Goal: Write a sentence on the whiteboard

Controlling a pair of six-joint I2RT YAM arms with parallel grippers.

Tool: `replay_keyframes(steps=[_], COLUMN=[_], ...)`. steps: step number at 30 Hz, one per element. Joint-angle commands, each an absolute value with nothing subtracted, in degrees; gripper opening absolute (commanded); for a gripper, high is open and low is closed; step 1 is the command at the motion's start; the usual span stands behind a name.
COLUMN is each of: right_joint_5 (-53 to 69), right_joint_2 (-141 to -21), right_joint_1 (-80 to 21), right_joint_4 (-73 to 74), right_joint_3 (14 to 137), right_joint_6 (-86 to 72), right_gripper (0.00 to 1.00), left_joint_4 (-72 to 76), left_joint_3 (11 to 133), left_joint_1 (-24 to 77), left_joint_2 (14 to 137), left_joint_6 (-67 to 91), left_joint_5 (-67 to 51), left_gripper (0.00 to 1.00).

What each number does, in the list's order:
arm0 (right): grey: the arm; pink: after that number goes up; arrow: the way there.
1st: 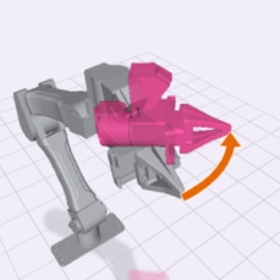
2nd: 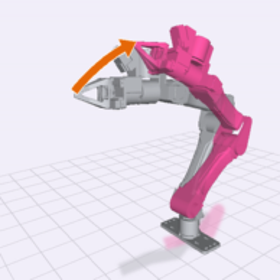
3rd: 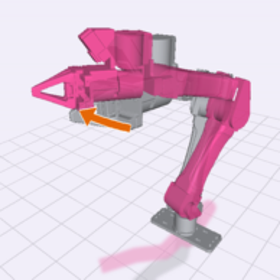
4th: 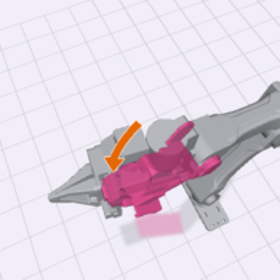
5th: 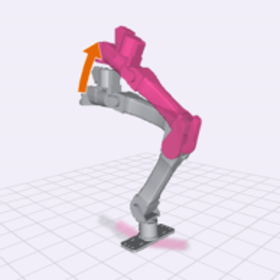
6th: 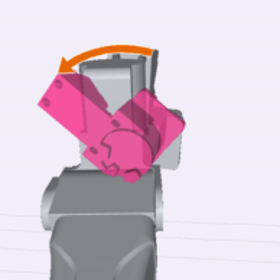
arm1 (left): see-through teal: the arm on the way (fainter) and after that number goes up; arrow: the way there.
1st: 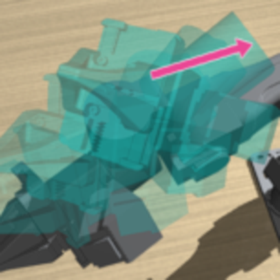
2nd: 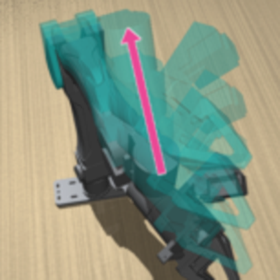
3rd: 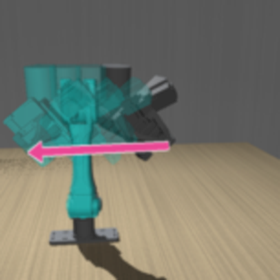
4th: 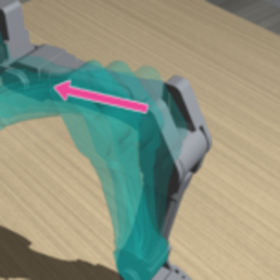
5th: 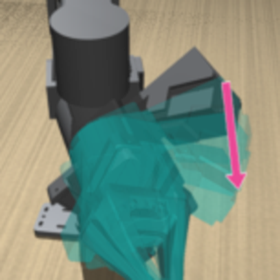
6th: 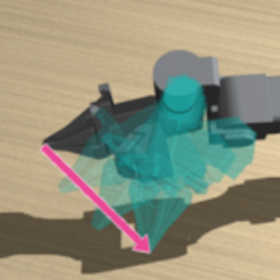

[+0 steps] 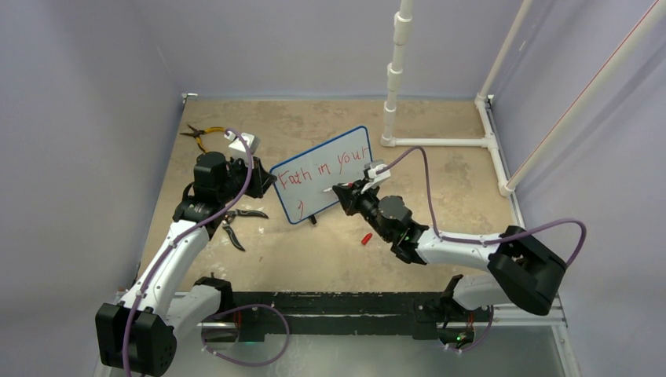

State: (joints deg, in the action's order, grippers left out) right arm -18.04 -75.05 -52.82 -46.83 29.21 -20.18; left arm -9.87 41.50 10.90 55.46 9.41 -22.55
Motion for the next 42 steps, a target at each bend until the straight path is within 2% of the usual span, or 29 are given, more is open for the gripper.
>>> replay_keyframes(steps=[1,18,42], right_joint_5=[-16.73,-14.58,-16.82], right_joint_2=[-78.17,-86.53,-90.66], right_joint_1=[-53.28,-56.10,-56.85], right_joint_4=[-51.72,-53.76,-51.85], right_joint_3=[31.76,36.76,38.17], right_joint_6=[-18.88,-18.72,-18.98], right_gripper=[0.00,0.00,0.00], left_joint_4=[-10.20,-10.11,-10.07], left_joint_3=[40.78,40.79,40.80], left_joint_1=[10.99,10.99,10.99], left_joint_2=[55.54,55.60,55.63], left_joint_6=[9.23,9.24,9.23], left_joint_5=[-23.27,-23.42,-23.54], left_gripper=[0.00,0.00,0.00])
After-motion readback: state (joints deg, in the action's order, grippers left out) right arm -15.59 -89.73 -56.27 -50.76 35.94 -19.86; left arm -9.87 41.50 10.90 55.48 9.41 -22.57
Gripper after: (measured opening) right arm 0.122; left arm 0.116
